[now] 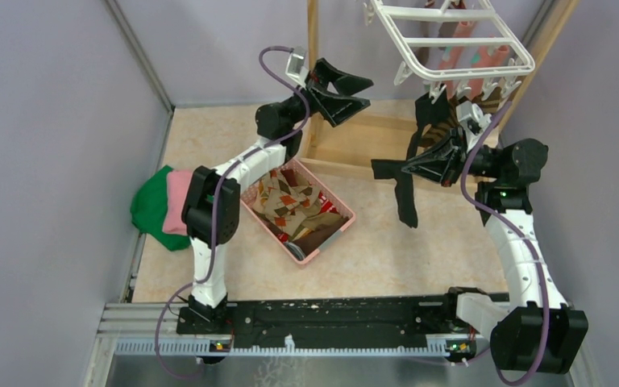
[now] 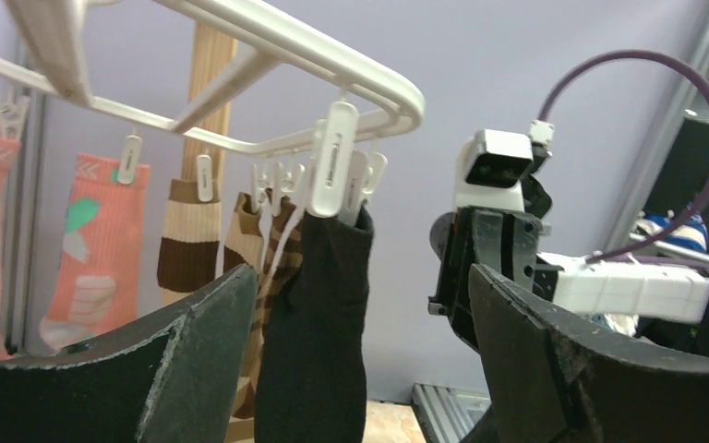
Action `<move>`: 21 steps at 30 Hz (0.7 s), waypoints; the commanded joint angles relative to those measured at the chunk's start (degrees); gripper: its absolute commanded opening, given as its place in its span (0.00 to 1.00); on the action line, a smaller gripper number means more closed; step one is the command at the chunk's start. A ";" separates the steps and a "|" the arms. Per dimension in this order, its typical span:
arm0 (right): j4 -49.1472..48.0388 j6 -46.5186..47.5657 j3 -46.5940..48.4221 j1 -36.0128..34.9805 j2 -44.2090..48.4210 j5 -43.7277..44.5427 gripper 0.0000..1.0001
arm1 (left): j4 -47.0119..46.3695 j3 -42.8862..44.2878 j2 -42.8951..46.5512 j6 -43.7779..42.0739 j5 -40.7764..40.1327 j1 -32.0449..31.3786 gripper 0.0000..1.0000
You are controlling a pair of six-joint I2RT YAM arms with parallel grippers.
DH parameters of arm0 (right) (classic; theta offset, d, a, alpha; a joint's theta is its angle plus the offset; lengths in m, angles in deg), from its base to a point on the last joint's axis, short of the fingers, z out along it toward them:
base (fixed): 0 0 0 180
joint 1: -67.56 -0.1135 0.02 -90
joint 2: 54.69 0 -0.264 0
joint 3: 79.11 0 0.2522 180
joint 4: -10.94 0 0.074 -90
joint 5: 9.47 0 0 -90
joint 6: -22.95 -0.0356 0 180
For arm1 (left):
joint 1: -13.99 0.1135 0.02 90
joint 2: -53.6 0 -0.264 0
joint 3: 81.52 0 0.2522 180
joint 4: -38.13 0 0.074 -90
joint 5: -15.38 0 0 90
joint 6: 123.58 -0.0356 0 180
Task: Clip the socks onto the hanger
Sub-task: Rotate the hanger.
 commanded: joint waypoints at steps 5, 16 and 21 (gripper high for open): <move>13.99 12.65 4.48 0.89 0.69 -0.62 0.00 | 17.34 -5.22 14.77 -26.11 -10.50 -0.76 0.85; 30.28 25.22 8.60 0.89 0.27 -1.66 0.00 | 49.46 4.38 19.13 -97.03 -6.14 -4.05 0.71; 31.26 26.02 8.66 0.89 0.40 -1.80 0.00 | 45.60 7.83 15.39 -103.67 -8.40 -4.56 0.51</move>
